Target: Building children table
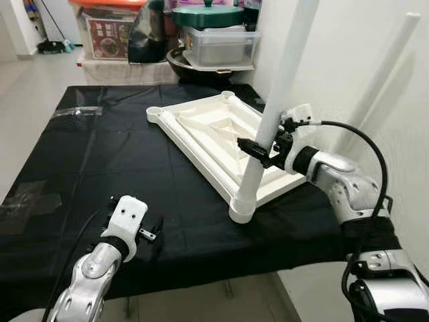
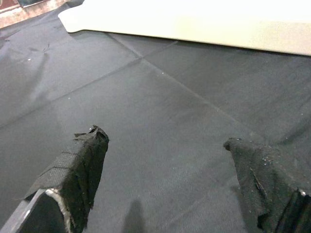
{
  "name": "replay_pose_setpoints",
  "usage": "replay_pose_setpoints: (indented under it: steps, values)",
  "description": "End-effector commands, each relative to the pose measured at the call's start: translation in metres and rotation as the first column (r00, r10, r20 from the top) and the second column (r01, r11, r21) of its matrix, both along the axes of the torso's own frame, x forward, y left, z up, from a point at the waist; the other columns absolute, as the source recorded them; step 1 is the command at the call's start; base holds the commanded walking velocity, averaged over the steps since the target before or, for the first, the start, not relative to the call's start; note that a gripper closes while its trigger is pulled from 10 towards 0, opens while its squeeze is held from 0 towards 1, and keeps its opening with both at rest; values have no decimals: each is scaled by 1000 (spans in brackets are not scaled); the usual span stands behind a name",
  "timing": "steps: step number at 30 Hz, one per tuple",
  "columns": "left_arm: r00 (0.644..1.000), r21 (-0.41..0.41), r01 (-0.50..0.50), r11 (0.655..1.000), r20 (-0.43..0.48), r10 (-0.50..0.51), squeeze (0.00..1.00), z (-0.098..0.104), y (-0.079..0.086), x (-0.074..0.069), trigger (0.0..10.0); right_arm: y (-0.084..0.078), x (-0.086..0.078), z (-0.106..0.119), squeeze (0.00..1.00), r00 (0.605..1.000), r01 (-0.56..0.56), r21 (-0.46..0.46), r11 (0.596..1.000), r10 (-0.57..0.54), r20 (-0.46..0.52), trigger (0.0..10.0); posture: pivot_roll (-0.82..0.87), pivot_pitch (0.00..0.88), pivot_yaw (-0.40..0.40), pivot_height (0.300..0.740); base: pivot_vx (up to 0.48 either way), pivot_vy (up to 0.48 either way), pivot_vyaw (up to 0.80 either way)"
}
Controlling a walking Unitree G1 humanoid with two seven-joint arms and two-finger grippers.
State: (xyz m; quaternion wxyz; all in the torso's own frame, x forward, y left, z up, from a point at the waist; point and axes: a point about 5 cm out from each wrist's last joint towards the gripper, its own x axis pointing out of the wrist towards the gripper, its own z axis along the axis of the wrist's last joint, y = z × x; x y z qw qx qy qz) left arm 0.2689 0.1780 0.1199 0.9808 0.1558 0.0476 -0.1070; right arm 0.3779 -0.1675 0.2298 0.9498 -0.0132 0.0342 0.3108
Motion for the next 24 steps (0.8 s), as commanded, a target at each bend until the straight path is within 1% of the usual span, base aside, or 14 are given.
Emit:
replay_pose_setpoints:
  steps: [1, 2, 7, 11, 13, 15, 16, 17, 18, 19, 20, 21, 22, 24]
  values:
    - [1000, 14, 5, 1000, -17, -4, 0, -4, 2, 0, 10000, -7, 6, -9, 0, 999, 16, -42, 999, -18, -39, 3804, 109, 0, -95, 740, 0, 0, 0]
    - [1000, 17, 2, 1000, -16, -2, 0, -4, 3, 0, 10000, -9, 10, -12, 0, 998, 26, -36, 999, -28, -54, 0, 113, 0, -99, 740, 0, 0, 0]
    - [1000, 22, -4, 1000, -15, 5, 0, -5, 6, -2, 10000, -19, 15, -17, 0, 997, 16, -2, 1000, -16, -75, 0, 123, 0, -108, 740, 0, 0, 0]
    - [1000, 21, -4, 1000, -20, 5, 0, -7, 4, -5, 10000, -24, 12, -25, 0, 997, 10, 36, 999, -7, -83, 0, 123, 0, -108, 740, 0, 0, 0]
    - [1000, 21, -4, 1000, -22, 4, 0, -8, 4, -6, 10000, -24, 12, -28, 0, 997, 42, 69, 997, -38, -67, 0, 124, 0, -107, 740, 0, 0, 0]
    - [1000, 21, -4, 1000, -22, 4, 0, -8, 4, -6, 10000, -24, 12, -28, 0, 997, 42, 69, 997, -38, -67, 0, 124, 0, -107, 740, 0, 0, 0]
    - [1000, 21, -4, 1000, -22, 4, 0, -8, 4, -7, 10000, -24, 11, -27, 0, 997, 73, 96, 993, -70, -40, 0, 122, 0, -104, 740, 0, 0, 0]
    - [1000, 21, -4, 1000, -22, 4, 0, -8, 4, -7, 10000, -24, 11, -27, 0, 997, 73, 96, 993, -70, -40, 0, 122, 0, -104, 740, 0, 0, 0]
    - [1000, 22, -4, 1000, -24, 5, 0, -8, 5, -7, 10000, -22, 10, -26, 0, 996, 85, 130, 988, -84, -20, 0, 122, 0, -97, 740, 0, 0, 0]
    - [1000, 22, -4, 1000, -24, 5, 0, -8, 5, -7, 10000, -22, 10, -26, 0, 996, 85, 130, 988, -84, -20, 0, 122, 0, -97, 740, 0, 0, 0]
    - [1000, 23, -4, 1000, -25, 4, 0, -8, 6, -7, 10000, -20, 9, -26, 0, 995, 101, 163, 981, -103, 2, 0, 118, 0, -92, 740, 0, 0, 0]
    - [1000, 23, -4, 1000, -25, 4, 0, -8, 6, -7, 10000, -20, 9, -26, 0, 995, 101, 163, 981, -103, 2, 0, 118, 0, -92, 740, 0, 0, 0]
    - [1000, 29, 0, 1000, -25, 1, 0, -8, 7, -6, 10000, -19, 7, -25, 0, 992, 114, 189, 975, -121, 26, 0, 117, 0, -87, 740, 0, 0, 0]
    - [1000, 32, 2, 1000, -26, -1, 0, -8, 8, -5, 10000, -18, 4, -27, 0, 992, 115, 209, 971, -124, 29, 0, 115, 0, -85, 740, 0, 0, 0]
